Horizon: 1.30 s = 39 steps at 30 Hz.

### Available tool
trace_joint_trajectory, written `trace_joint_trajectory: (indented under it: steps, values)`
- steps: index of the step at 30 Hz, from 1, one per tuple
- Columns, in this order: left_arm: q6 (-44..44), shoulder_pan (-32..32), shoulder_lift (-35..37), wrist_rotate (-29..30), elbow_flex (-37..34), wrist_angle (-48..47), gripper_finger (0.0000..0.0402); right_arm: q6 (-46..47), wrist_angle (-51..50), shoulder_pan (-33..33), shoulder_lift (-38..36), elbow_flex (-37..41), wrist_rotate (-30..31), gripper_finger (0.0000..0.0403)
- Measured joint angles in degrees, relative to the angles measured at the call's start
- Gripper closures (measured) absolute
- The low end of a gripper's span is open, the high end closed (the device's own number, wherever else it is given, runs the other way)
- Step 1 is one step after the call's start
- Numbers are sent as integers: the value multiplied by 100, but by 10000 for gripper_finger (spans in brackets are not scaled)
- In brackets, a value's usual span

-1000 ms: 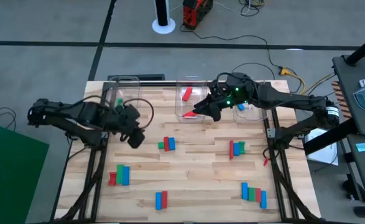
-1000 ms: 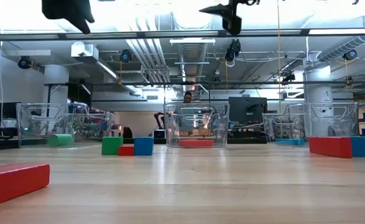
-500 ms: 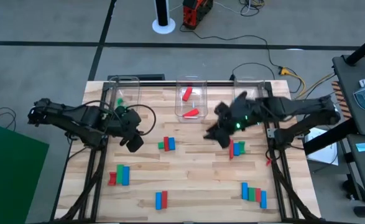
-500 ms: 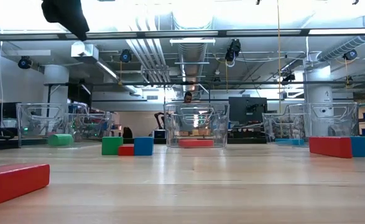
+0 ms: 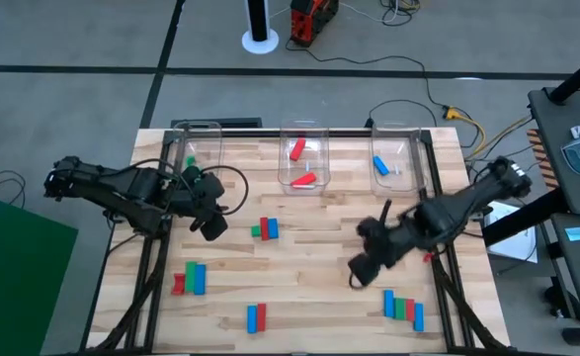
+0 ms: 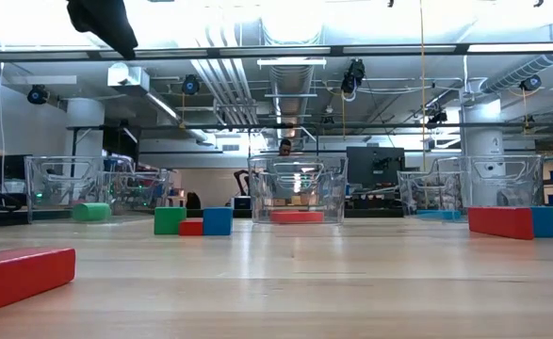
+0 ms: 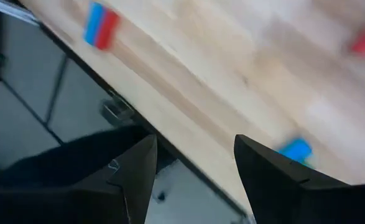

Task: Sort blocks
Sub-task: Put the blue wooden block into the right transparent bin

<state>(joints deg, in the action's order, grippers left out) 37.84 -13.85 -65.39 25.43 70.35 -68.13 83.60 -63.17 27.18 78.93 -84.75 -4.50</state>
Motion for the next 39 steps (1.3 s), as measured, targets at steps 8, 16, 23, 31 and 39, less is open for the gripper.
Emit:
trace_joint_trajectory:
  steps: [8,16,23,31,39]
  values:
    - [-8,0,-4,22,-37,-21,241,1413,-485,682,520,174,-63,204]
    - [-11,0,-4,166,-40,-19,241,1714,-549,945,828,605,-216,259]
    - [-11,0,-4,254,-40,-50,241,1566,-138,1033,1111,1230,-494,369]
    - [-11,0,-4,262,-42,-183,241,1421,219,1146,1601,1594,-612,390]
    - [-11,0,-4,273,-42,-183,241,1140,289,1224,2184,1668,-908,390]
